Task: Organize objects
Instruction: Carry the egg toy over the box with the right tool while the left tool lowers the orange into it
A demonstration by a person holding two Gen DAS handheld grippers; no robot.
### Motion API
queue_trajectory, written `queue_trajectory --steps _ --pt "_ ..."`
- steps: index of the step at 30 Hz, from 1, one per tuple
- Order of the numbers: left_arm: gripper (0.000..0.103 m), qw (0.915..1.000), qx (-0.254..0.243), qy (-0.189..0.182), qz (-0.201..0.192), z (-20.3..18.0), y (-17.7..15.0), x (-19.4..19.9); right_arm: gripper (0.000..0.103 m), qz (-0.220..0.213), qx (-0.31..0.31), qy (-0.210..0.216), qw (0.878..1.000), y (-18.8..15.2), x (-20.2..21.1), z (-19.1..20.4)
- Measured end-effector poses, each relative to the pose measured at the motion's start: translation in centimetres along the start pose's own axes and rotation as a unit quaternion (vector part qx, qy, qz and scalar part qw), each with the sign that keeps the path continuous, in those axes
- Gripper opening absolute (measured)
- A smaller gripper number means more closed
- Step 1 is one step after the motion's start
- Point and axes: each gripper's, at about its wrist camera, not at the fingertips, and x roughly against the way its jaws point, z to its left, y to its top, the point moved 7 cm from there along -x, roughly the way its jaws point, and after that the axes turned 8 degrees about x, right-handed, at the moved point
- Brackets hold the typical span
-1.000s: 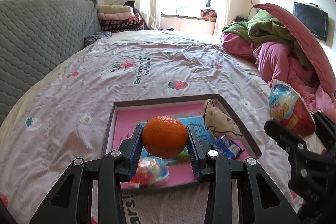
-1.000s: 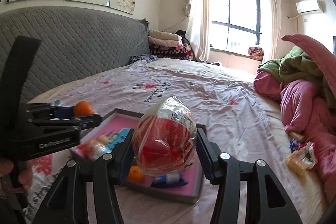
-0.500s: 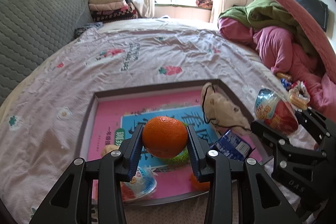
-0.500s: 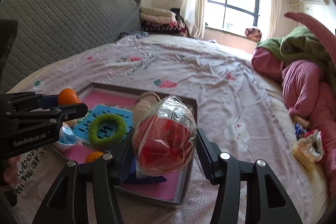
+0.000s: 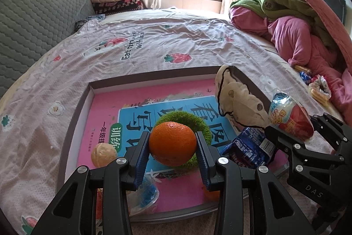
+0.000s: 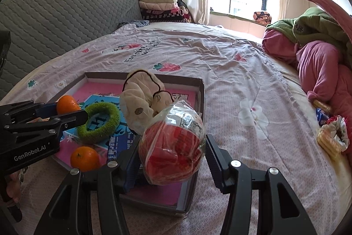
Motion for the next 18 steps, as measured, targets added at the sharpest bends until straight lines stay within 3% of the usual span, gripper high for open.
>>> queue_trajectory --steps 13,16,18 --pt "0.042 0.9999 -0.008 0.006 0.010 0.1 -0.5 -0.6 0.066 0.005 -0.010 -0.002 1.000 -0.4 -0.1 -0.2" --pt "0.045 1.0000 -0.004 0.005 0.006 0.3 -0.3 -0.3 0.067 -0.001 -0.009 -0.007 1.000 -0.2 0.4 -0.3" --pt "0.053 1.0000 0.000 0.005 0.001 0.3 -0.1 0.1 0.067 -0.007 -0.007 -0.010 1.000 0.1 0.7 -0.3"
